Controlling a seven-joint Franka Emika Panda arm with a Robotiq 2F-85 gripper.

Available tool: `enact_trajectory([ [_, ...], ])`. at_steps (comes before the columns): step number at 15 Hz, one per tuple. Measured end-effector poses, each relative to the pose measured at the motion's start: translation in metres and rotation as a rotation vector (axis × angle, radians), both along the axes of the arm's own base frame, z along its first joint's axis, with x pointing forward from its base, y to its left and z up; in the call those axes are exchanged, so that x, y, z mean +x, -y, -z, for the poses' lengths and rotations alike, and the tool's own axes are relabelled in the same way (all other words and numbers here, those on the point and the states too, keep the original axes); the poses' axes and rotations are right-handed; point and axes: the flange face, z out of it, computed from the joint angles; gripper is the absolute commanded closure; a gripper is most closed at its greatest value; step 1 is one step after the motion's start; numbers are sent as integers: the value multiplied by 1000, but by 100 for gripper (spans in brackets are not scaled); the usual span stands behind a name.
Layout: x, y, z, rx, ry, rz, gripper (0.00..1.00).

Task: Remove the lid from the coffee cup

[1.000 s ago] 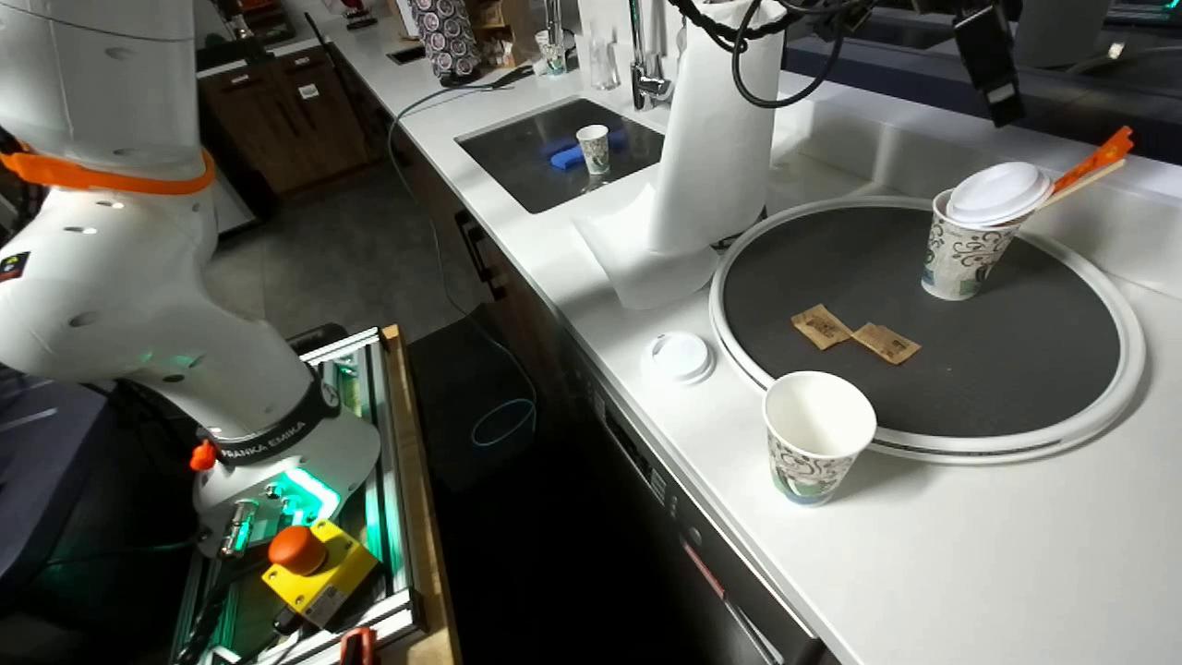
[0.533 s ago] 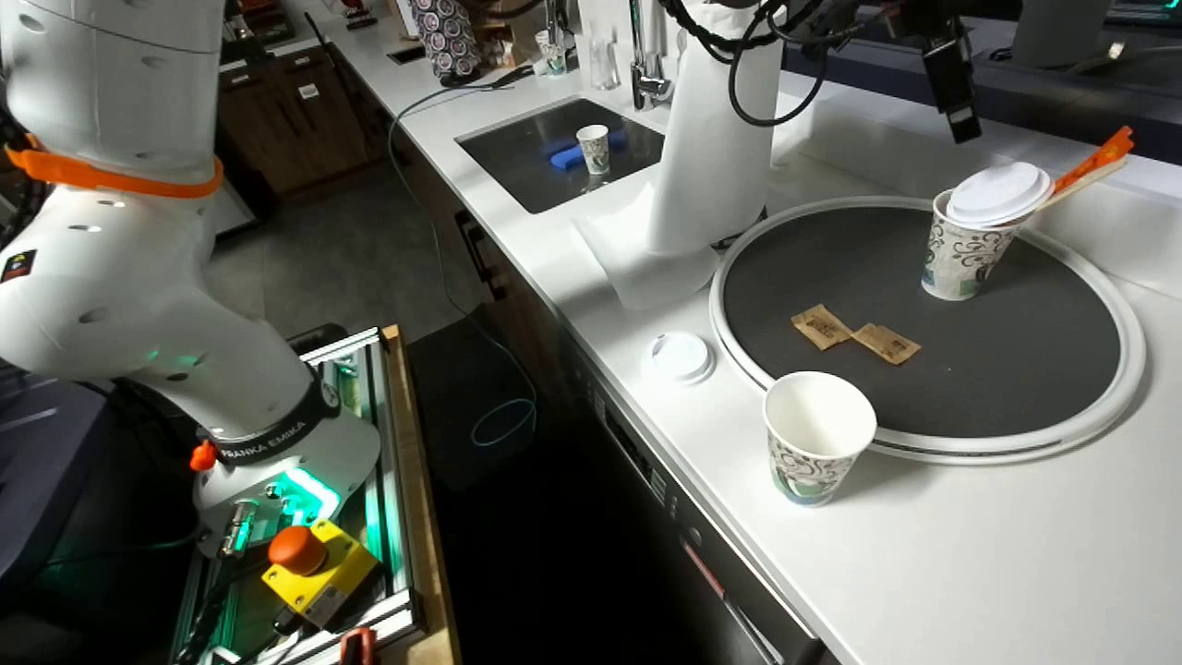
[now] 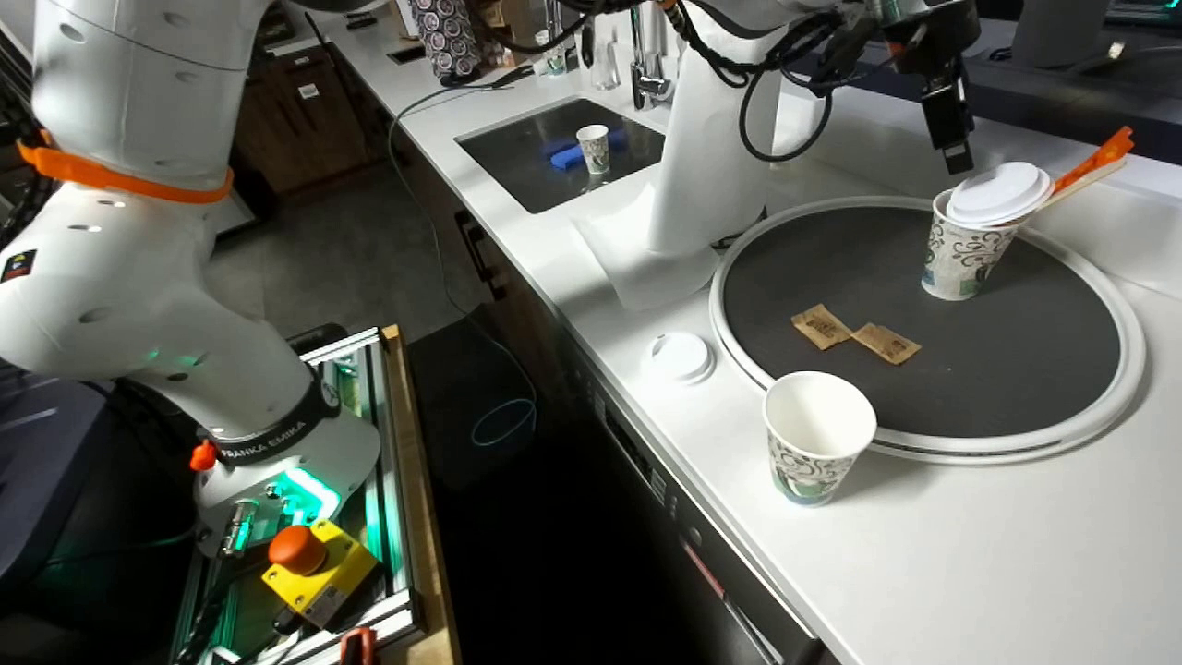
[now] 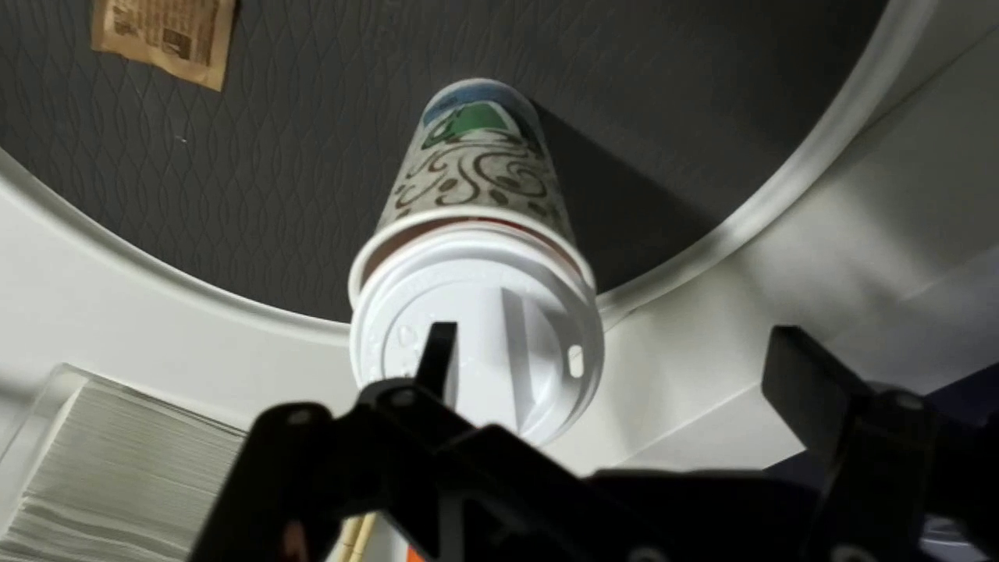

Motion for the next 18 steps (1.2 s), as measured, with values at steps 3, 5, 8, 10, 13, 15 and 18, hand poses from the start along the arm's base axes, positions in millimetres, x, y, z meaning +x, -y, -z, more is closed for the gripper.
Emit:
enact_trajectory([
  [3,7,3,-7,-6,79,-24,0],
  [5,8,8,-10,-14,97,-26,0],
  [8,8,10,-11,-23,97,-24,0],
  [10,8,9,-12,-30,102,-28,0],
  [13,9,6,-8,-35,99,-33,6],
  [15,10,5,-2,-38,92,-35,20],
  [18,10,5,7,-44,80,-35,25],
])
